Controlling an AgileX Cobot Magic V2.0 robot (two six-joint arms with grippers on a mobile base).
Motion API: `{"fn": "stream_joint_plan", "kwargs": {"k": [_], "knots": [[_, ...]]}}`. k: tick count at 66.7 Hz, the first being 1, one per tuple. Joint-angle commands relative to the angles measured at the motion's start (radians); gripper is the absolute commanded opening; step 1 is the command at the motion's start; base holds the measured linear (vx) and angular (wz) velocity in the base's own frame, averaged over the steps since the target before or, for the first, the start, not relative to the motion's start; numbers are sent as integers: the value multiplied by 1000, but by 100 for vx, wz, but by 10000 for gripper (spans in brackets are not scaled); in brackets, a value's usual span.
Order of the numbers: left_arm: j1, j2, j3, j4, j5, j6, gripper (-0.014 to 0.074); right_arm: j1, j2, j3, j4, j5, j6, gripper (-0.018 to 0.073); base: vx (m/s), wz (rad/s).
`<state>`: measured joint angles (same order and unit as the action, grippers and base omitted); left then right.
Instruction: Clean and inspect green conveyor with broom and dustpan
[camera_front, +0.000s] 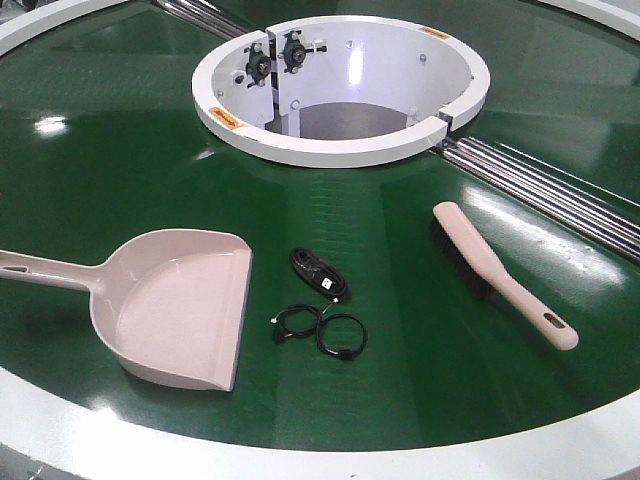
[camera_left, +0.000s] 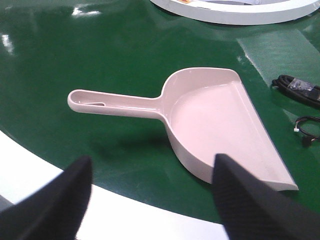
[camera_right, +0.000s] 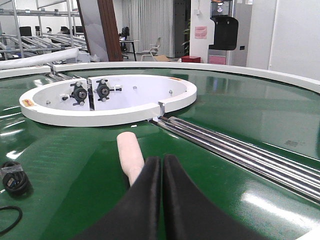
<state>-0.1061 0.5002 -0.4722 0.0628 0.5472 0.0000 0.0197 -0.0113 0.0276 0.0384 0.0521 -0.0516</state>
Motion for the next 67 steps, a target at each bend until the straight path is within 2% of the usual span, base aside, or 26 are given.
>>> {"fn": "stream_joint_plan", "kwargs": {"k": [1,11,18,28,31,41,49,52,57,67], "knots": [[4,11,-37,-9,-60,0,565,-7,-11,3,-4,-77,-1,-8,0,0],[4,22,-80,48,-71,0,554,-7,-11,3,-4,-77,-1,-8,0,0],[4,96,-214,103,20,0,537,-7,-11,3,-4,-77,-1,-8,0,0],[4,309,-453,180,222,26,506,-7,-11,3,-4,-77,-1,-8,0,0],[4,381,-523,185,261,76,500,-7,-11,3,-4,-77,-1,-8,0,0],[4,610,-744,165,354,319,491,-7,-11,3,-4,-77,-1,-8,0,0],[4,767,-894,148,385,418,491,-7,-11,3,-4,-77,-1,-8,0,0],[4,817,-932,150,376,455,491,-7,-11,3,-4,-77,-1,-8,0,0],[4,890,-963,149,356,562,491,-7,-11,3,-4,-77,-1,-8,0,0],[-1,976,-965,138,402,815,491,-7,-11,3,-4,-77,-1,-8,0,0]]}}
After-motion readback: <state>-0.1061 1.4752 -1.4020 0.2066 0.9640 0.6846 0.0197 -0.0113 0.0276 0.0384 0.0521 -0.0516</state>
